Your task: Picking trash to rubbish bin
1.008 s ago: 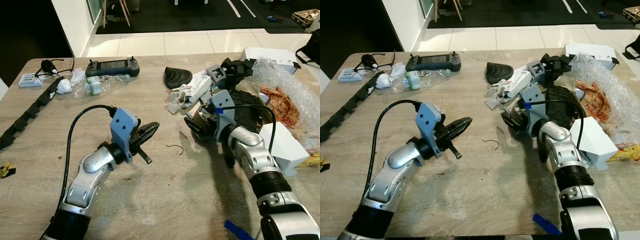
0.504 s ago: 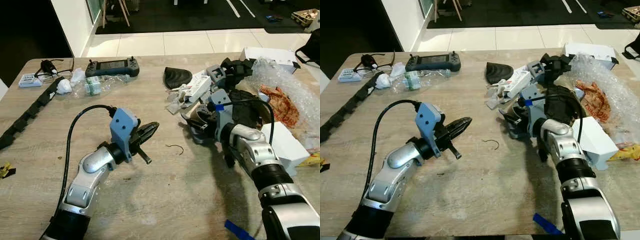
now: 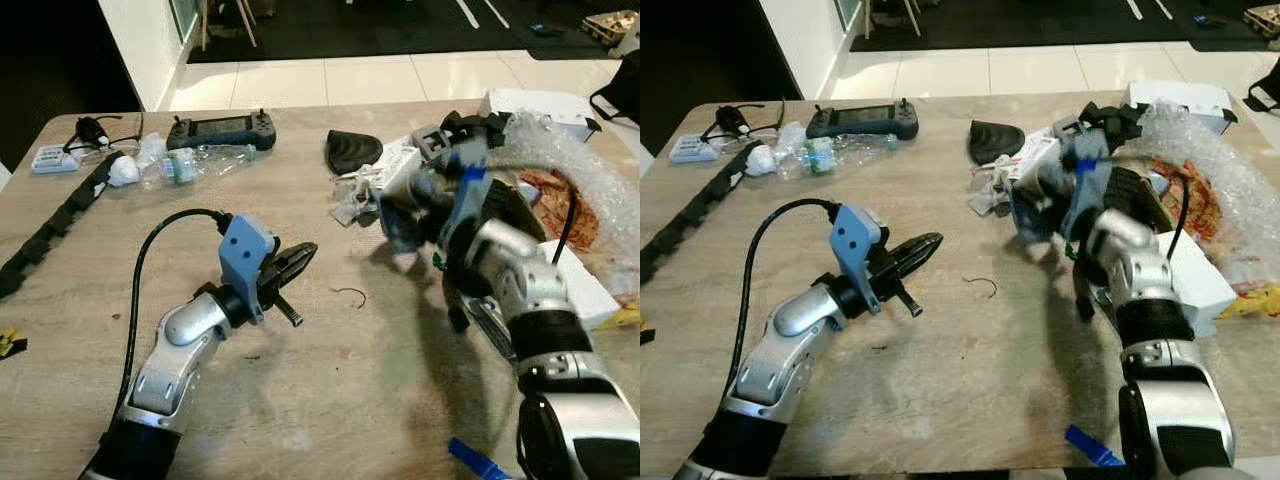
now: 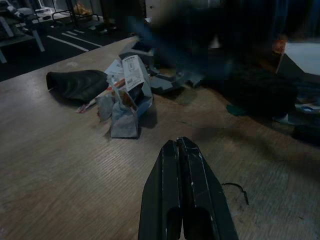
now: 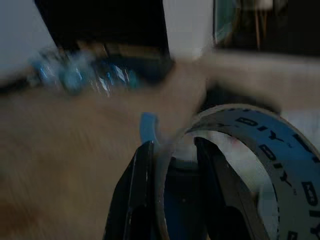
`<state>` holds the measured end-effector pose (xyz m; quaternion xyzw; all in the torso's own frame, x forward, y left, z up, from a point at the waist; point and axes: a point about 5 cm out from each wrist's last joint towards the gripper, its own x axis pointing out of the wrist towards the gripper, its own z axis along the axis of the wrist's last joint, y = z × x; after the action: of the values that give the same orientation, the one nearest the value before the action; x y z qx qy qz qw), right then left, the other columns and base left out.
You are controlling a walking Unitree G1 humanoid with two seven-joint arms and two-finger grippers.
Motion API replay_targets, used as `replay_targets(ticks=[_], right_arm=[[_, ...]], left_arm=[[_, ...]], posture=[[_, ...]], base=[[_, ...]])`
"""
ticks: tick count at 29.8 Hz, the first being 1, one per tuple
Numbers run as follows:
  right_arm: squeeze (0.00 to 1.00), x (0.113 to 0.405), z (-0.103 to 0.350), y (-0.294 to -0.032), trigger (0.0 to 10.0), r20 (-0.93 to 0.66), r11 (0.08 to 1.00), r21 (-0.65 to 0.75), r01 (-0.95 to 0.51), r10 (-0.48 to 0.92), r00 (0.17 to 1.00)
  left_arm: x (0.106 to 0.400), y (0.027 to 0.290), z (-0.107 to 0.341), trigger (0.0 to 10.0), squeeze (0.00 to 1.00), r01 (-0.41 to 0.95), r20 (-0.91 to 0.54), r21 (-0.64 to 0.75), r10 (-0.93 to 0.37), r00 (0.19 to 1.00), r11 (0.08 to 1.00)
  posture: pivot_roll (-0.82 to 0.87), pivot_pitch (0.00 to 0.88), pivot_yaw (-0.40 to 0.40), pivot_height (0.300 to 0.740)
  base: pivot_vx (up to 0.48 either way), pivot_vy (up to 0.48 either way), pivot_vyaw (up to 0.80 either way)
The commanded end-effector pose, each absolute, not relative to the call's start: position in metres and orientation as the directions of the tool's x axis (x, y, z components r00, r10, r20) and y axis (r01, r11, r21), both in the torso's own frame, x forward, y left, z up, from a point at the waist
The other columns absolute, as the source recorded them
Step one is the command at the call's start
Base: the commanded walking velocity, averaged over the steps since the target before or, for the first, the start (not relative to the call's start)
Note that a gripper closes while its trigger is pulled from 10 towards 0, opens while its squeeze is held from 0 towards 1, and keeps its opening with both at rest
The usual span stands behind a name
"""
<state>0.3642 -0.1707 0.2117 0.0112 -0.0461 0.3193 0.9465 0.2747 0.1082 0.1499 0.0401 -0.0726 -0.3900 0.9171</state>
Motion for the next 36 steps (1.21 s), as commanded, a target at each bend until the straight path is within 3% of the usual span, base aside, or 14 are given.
replay_targets(ticks=[1, 2, 3, 5, 8, 10, 15, 26, 36], right_arm=[[0.0, 0.361, 0.238, -0.16, 0.0, 0.211, 0.797, -0.065, -0.6, 0.599, 0.773], [0.0, 0.36, 0.249, -0.158, 4.7, 0.273, 0.826, -0.095, -0.556, 0.559, 0.783], [0.0, 0.36, 0.249, -0.158, 4.7, 0.273, 0.826, -0.095, -0.556, 0.559, 0.783], [0.0, 0.358, 0.258, -0.156, 10.0, 0.348, 0.873, -0.1, -0.477, 0.48, 0.805], [0.0, 0.355, 0.256, -0.154, 10.0, 0.372, 0.894, -0.124, -0.43, 0.444, 0.815], [0.0, 0.347, 0.249, -0.15, 10.0, 0.407, 0.916, -0.166, -0.366, 0.401, 0.821], [0.0, 0.333, 0.233, -0.147, 10.0, 0.421, 0.943, -0.119, -0.31, 0.33, 0.845], [0.0, 0.313, 0.205, -0.135, 10.0, 0.383, 0.954, -0.16, -0.252, 0.295, 0.875], [0.0, 0.312, 0.205, -0.135, 10.0, 0.41, 0.968, -0.142, -0.208, 0.249, 0.877]], left_arm=[[0.278, 0.115, 0.156, 10.0, 0.0, 0.668, 0.135, 0.126, -0.68, 0.721, 0.733], [0.283, 0.12, 0.158, 10.0, 0.0, 0.613, 0.151, 0.119, -0.624, 0.767, 0.781], [0.283, 0.12, 0.158, 10.0, 0.0, 0.613, 0.151, 0.119, -0.624, 0.767, 0.781], [0.293, 0.13, 0.165, 10.0, 0.0, 0.482, 0.196, 0.082, -0.488, 0.851, 0.873], [0.297, 0.136, 0.169, 10.0, 0.0, 0.402, 0.198, 0.071, -0.408, 0.892, 0.913], [0.302, 0.15, 0.172, 10.0, 0.0, 0.251, 0.202, 0.087, -0.264, 0.943, 0.964], [0.302, 0.163, 0.173, 10.0, 0.0, 0.127, 0.188, 0.077, -0.139, 0.972, 0.989], [0.298, 0.153, 0.173, 10.0, 0.0, 0.163, 0.205, 0.065, -0.173, 0.963, 0.985], [0.298, 0.148, 0.175, 10.0, 0.0, 0.178, 0.204, 0.054, -0.185, 0.961, 0.983]], posture=[[0.0, 0.075, 0.043, 0.74], [0.0, 0.074, 0.043, 0.74], [0.0, 0.074, 0.043, 0.74], [0.0, 0.074, 0.043, 0.74], [0.0, 0.071, 0.035, 0.74], [0.0, 0.068, 0.033, 0.74], [0.0, 0.061, 0.031, 0.74], [0.0, 0.05, 0.022, 0.74], [0.0, 0.045, 0.02, 0.74]], base=[[0.0, 0.0, 0.0], [0.0, 0.0, 0.0], [0.0, 0.0, 0.0], [0.0, 0.0, 0.0], [0.0, 0.0, 0.0], [0.0, 0.0, 0.0], [0.0, 0.0, 0.0], [0.0, 0.0, 0.0], [0.0, 0.0, 0.0]])
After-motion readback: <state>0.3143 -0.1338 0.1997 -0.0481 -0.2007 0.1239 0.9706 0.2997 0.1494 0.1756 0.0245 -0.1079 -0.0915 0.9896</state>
